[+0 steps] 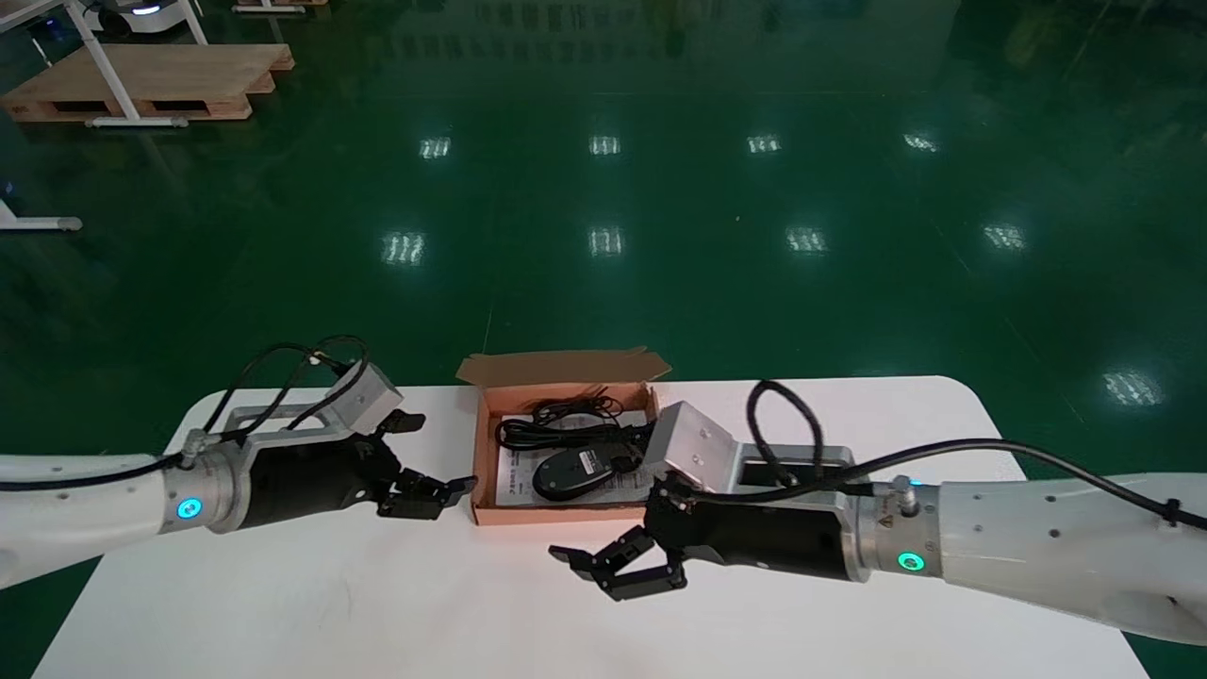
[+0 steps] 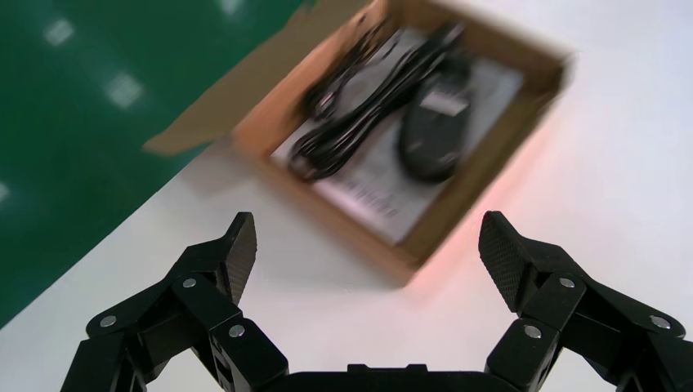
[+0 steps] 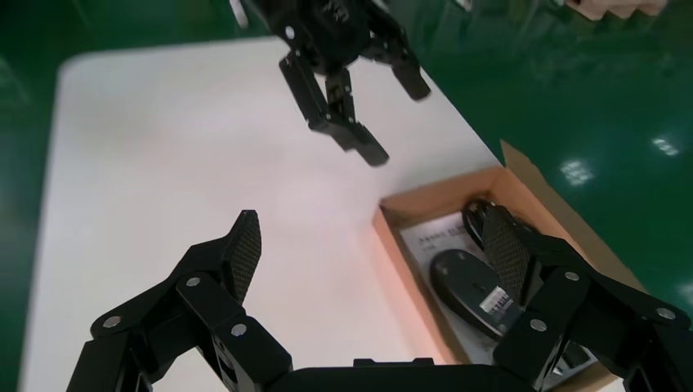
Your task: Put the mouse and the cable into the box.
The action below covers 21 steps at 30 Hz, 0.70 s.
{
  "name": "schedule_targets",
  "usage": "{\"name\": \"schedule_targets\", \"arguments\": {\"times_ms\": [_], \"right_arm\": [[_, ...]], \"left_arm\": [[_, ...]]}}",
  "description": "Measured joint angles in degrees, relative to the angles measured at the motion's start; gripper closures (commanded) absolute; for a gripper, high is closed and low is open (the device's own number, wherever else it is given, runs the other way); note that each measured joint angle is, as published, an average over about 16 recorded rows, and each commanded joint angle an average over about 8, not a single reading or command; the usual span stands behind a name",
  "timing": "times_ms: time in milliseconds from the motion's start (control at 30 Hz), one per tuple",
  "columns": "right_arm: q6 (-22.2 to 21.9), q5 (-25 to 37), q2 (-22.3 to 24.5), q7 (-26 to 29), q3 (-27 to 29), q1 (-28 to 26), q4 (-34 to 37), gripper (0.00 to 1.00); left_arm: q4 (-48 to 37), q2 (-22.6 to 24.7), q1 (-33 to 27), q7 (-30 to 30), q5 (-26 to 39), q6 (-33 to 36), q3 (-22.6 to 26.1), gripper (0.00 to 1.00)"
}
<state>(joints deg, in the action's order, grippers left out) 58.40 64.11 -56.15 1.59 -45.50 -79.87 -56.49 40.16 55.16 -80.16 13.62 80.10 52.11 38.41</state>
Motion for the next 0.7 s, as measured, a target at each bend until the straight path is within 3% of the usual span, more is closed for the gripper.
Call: {"name": "schedule_targets", "arguments": {"times_ms": [700], "right_arm": [[19.78,-16.13,15.31,6.64,21.36,13.27,-12.38,0.00]], "left_arm": [[24.24,-14.62,13.49,-2.08,-27.75,24.37,-16.25,0.00]]}}
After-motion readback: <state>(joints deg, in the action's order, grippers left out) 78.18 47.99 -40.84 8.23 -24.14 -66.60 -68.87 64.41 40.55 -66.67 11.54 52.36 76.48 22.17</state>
